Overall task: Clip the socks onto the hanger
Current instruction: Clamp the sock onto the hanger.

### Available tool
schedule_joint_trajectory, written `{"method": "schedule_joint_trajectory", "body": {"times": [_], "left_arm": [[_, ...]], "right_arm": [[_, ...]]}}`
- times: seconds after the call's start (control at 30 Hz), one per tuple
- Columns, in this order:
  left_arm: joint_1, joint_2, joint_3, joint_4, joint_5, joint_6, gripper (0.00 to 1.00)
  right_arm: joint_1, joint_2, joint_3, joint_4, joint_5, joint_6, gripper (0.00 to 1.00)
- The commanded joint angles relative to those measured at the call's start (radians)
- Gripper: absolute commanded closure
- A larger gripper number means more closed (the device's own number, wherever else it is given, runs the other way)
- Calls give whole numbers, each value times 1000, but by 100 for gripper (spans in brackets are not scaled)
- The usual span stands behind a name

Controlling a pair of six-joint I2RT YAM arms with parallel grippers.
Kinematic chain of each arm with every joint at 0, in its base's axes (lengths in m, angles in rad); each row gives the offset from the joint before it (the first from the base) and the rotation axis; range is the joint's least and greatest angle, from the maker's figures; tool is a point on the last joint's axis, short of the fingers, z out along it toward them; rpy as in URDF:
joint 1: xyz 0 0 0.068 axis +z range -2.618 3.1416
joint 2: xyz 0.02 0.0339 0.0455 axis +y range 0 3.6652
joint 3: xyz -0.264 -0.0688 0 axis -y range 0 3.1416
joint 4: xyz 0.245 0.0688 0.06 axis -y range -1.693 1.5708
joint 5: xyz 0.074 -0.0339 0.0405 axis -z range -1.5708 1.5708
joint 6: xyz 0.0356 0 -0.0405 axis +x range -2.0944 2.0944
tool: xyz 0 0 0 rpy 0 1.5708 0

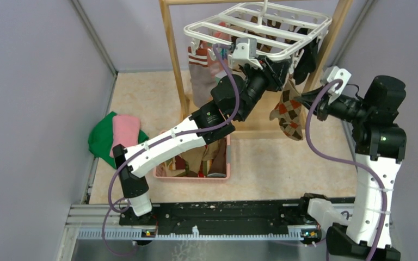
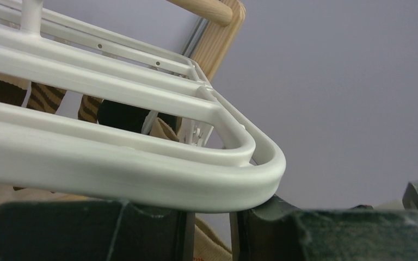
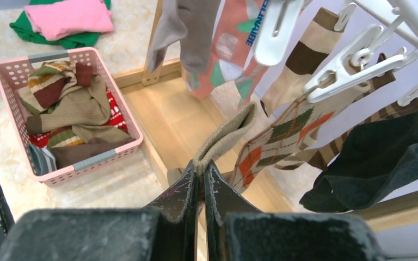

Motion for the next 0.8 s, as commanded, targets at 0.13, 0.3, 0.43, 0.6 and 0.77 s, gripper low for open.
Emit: {"method": "schedule_joint_trajectory", "body": {"times": [0.13, 0.3, 0.43, 0.6, 0.77], "left_arm": [[27, -35, -10, -7, -29, -29, 100], [28, -40, -11, -6, -39, -25, 100], [27, -33, -6, -3, -39, -25, 100], [27, -22, 4, -6, -31, -29, 100], [27, -18, 10, -7, -28, -31, 100]], "right_arm": [[14, -133, -109, 418, 0, 269, 100], [23, -128, -134, 471, 60, 301, 100], [43, -128, -139, 427, 112, 240, 100], [58, -129, -154, 408, 147, 200, 100], [96, -129, -171, 383, 183, 161, 100]]}}
